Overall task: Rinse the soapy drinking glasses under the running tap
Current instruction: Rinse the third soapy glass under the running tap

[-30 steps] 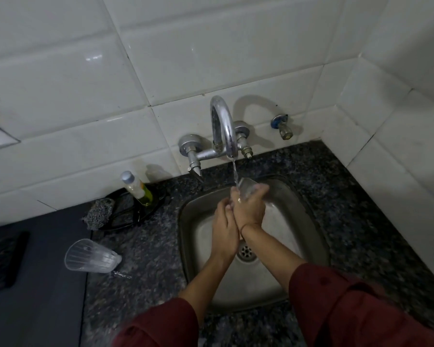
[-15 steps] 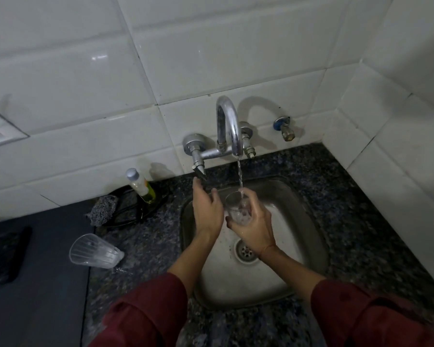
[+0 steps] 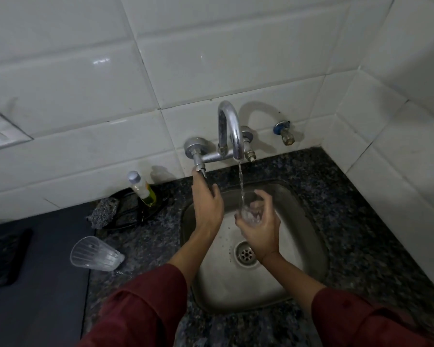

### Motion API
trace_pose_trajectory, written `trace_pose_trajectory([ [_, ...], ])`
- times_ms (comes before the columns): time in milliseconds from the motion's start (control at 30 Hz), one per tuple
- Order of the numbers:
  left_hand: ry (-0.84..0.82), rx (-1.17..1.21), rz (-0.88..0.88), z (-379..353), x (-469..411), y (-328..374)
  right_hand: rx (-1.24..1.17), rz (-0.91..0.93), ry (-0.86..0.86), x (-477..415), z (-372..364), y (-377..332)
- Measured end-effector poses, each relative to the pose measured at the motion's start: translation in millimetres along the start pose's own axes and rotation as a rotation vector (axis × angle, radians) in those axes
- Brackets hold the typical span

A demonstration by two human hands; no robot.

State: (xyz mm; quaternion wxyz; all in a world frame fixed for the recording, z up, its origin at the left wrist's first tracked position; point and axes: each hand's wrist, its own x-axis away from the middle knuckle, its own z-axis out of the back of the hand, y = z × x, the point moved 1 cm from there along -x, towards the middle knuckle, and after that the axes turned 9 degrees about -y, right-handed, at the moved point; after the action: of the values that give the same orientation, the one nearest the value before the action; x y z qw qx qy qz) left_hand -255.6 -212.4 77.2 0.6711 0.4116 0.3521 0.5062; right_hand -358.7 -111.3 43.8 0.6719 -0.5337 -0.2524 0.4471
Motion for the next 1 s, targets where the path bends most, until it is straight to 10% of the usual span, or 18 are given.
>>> trace_pose_trajectory([
  [333,-0.015,0.073,0.006,21,23,-17,-0.399,-0.298,-0.29,-10,0,-31],
  [633,-0.396,0.461,0.079,-4,24,8,-0.817,-0.71,-0.674,-23,19,-55],
  [1000,-0.241,0.603,0.564,7,6,29,-0.132,-0.501,-0.521,-36,32,-110],
])
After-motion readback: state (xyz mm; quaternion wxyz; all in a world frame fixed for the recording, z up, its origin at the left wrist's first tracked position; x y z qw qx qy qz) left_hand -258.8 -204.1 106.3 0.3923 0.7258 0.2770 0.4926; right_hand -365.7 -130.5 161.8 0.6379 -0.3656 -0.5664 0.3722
